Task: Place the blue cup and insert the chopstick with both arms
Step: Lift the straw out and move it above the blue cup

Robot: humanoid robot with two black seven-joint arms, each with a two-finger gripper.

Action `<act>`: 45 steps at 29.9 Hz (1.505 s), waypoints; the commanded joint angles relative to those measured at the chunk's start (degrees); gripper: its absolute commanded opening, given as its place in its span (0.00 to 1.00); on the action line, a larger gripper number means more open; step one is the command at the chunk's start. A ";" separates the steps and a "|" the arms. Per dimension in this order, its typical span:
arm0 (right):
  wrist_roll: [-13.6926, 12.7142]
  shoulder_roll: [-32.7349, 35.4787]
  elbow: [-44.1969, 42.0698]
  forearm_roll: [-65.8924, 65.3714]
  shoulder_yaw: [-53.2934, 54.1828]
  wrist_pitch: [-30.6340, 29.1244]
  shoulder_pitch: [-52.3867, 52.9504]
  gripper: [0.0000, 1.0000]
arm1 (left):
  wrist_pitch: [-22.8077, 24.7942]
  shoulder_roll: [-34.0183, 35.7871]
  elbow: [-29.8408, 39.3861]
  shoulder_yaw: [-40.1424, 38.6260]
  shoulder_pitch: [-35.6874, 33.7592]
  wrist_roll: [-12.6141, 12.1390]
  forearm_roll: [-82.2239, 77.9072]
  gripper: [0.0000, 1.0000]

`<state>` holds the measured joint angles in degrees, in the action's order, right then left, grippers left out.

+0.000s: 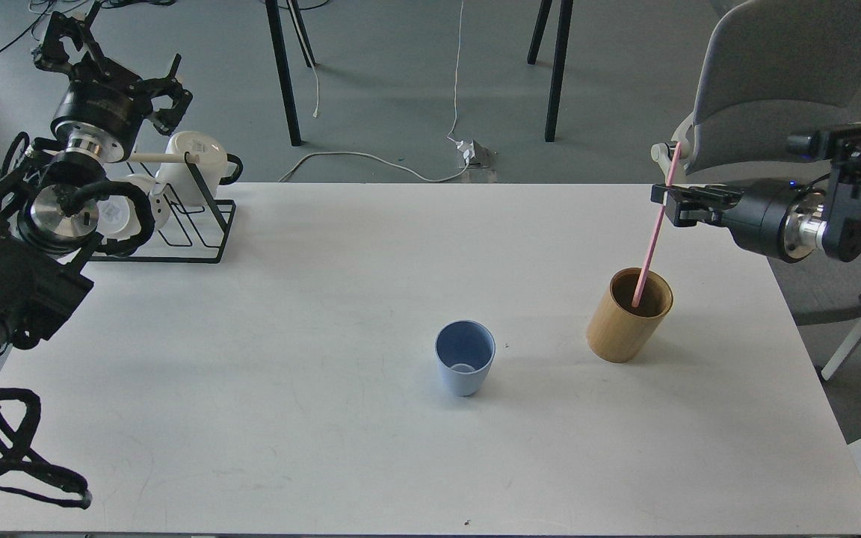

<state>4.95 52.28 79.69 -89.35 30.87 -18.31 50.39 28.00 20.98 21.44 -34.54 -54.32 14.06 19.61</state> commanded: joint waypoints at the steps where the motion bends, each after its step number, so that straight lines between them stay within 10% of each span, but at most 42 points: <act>1: -0.03 2.04 0.82 1.72 0.25 -3.21 8.03 0.00 | 0.00 0.20 0.01 0.00 0.01 0.00 -0.01 0.99; 21: -0.47 -25.28 -2.34 3.58 -6.34 -1.29 4.72 0.00 | 0.00 0.73 0.01 -0.09 0.27 0.44 -0.01 0.99; 45: -0.20 -29.16 -6.47 1.11 -10.47 -1.20 1.11 0.14 | 0.00 0.56 0.01 -0.17 0.53 0.80 -0.01 0.99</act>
<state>4.68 23.12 73.07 -88.24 20.59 -19.45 51.58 28.00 21.62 21.45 -34.63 -53.77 14.85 19.60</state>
